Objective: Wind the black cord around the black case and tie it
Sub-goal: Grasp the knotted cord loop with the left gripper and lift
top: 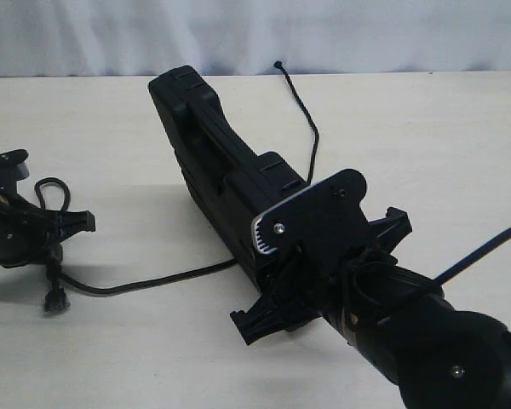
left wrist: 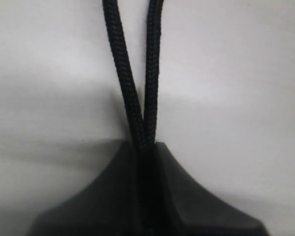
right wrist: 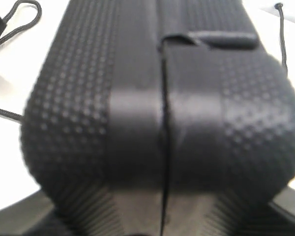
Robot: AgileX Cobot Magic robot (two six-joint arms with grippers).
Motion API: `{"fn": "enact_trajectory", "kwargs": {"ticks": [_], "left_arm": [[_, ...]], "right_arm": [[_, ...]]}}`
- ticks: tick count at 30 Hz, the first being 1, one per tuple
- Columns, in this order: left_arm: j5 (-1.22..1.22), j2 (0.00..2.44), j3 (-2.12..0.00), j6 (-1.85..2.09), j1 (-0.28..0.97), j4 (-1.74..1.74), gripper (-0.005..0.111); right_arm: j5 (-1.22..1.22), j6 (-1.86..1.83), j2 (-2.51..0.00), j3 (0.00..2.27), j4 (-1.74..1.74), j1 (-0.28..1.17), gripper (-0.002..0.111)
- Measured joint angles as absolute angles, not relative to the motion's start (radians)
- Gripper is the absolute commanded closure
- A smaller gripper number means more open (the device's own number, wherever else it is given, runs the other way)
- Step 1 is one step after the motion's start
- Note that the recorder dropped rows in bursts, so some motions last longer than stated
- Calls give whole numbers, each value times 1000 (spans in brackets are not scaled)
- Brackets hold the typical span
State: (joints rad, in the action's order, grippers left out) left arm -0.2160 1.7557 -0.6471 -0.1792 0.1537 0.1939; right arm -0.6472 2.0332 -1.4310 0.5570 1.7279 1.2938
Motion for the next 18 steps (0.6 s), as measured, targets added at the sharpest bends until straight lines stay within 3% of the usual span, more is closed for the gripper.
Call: {"fn": "enact_trajectory", "kwargs": {"ticks": [18], "left_arm": [[-297,1523,-643,0,154,51,107]], "right_arm": [[-654,2033,-1431,557,1728,1294,104]]}}
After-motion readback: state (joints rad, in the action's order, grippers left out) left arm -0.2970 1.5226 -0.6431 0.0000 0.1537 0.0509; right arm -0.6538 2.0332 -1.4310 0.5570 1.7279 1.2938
